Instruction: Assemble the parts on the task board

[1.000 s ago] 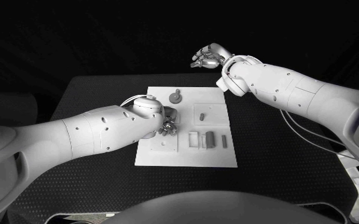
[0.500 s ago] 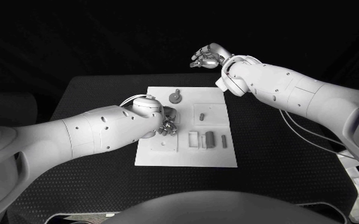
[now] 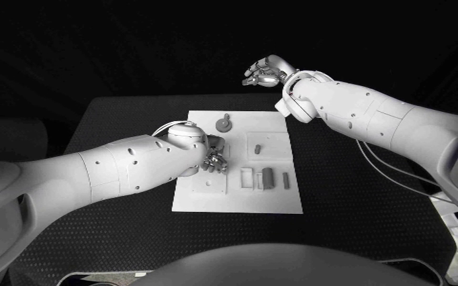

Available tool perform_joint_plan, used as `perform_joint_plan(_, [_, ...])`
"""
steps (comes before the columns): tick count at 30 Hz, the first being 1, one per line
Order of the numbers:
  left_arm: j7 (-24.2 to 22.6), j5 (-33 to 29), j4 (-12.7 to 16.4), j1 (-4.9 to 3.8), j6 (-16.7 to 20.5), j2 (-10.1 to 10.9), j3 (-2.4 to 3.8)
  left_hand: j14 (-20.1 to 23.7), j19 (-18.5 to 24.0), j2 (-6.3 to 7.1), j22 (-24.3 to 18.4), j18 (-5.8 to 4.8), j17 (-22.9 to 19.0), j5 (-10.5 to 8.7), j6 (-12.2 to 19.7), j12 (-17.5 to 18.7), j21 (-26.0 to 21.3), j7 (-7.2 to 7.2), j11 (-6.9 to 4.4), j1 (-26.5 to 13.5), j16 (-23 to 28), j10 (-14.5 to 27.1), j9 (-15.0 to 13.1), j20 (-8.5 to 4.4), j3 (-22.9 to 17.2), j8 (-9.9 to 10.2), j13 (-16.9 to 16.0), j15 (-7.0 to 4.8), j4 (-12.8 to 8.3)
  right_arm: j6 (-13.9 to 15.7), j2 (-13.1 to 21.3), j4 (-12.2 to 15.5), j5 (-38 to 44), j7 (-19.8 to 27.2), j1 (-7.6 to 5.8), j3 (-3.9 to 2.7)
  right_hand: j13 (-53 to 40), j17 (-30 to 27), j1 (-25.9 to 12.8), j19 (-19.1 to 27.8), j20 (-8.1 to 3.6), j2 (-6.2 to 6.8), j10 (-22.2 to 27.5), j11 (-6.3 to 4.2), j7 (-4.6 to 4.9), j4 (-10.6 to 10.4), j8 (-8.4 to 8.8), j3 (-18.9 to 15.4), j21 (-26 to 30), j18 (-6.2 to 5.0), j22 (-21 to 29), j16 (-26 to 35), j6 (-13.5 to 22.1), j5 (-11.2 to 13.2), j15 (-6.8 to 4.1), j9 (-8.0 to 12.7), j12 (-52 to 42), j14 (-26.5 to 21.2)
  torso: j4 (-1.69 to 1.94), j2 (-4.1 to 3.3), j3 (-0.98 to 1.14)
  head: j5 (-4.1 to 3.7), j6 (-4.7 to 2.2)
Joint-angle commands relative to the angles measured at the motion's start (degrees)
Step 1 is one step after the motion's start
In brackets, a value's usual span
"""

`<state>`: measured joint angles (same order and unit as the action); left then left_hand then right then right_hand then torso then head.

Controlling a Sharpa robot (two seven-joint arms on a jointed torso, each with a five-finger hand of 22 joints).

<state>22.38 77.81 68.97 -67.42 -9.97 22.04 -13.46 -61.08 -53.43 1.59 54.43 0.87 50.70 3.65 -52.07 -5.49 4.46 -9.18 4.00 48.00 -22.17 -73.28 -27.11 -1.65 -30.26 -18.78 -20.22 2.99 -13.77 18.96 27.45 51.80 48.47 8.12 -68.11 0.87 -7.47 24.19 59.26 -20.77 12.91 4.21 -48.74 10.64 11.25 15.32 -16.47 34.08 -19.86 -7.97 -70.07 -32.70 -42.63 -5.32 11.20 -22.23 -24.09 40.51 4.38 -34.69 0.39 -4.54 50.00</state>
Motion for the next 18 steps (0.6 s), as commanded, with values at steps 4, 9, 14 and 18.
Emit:
perform_joint_plan(4, [0.7,-0.4,-0.3,0.27,0.3,0.1,-0.14,0.5,0.5,0.34,0.1,-0.87,0.1,-0.29,0.5,0.3,-0.2,-0.03,0.17,-0.4,0.3,0.2,-0.1,0.06,0.0,0.2,-0.1,0.09,0.5,-0.7,-0.1,0.0,-0.3,0.4,-0.01,-0.02,0.2,0.0,-0.6,0.5,0.03,0.09,0.0,0.28,1.9,-0.2,-0.11,-0.4,0.3,1.2,-0.2,0.4,0.6,-0.1,0.15,0.1,0.3,-0.4,0.0,0.0,0.04,-0.02,0.0])
perform_joint_plan(9, [0.8,-0.2,-0.7,0.27,0.1,0.3,-0.14,1.0,0.9,1.42,0.2,-0.87,0.1,-0.34,1.0,0.6,-0.4,-0.2,0.38,-0.2,0.6,0.7,0.0,0.21,0.0,0.4,-0.1,0.32,0.2,-0.6,-0.1,-0.1,-0.4,0.4,-0.01,-0.02,0.3,0.1,-0.6,0.6,0.03,0.01,0.0,0.31,1.92,-0.3,-0.11,-0.4,0.4,1.23,-0.3,0.4,0.6,-0.1,0.17,0.2,0.3,-0.4,-0.03,0.0,0.04,-0.06,0.0])
perform_joint_plan(14, [0.3,-0.3,-0.8,0.26,1.3,0.8,-0.13,1.0,1.0,1.97,0.3,-0.87,0.2,-0.35,1.0,0.5,-0.3,-0.23,0.38,-0.3,0.6,0.7,-0.1,0.24,0.0,0.4,-0.1,0.34,0.2,-0.6,0.1,-0.1,-0.4,0.4,-0.01,-0.02,0.3,0.1,-0.6,0.6,0.03,0.02,0.0,0.32,1.93,-0.3,-0.11,-0.4,0.4,1.25,-0.3,0.4,0.6,-0.1,0.19,0.2,0.3,-0.4,0.02,-0.01,0.03,-0.17,0.0])
perform_joint_plan(18, [-0.1,-2.4,-0.4,0.24,1.0,1.7,-0.12,0.9,0.9,3.21,0.5,-0.87,0.4,-0.41,1.1,0.4,-0.3,-0.25,0.33,-0.8,0.5,0.6,-0.2,0.19,0.1,0.4,-0.3,0.3,0.6,-0.6,0.4,-0.1,-0.4,0.4,-0.01,-0.02,0.4,0.1,-0.7,0.6,0.02,0.05,0.1,0.34,1.94,-0.3,-0.1,-0.4,0.5,1.26,-0.4,0.5,0.7,-0.1,0.2,0.2,0.4,-0.5,0.01,0.01,0.01,-0.19,0.0])
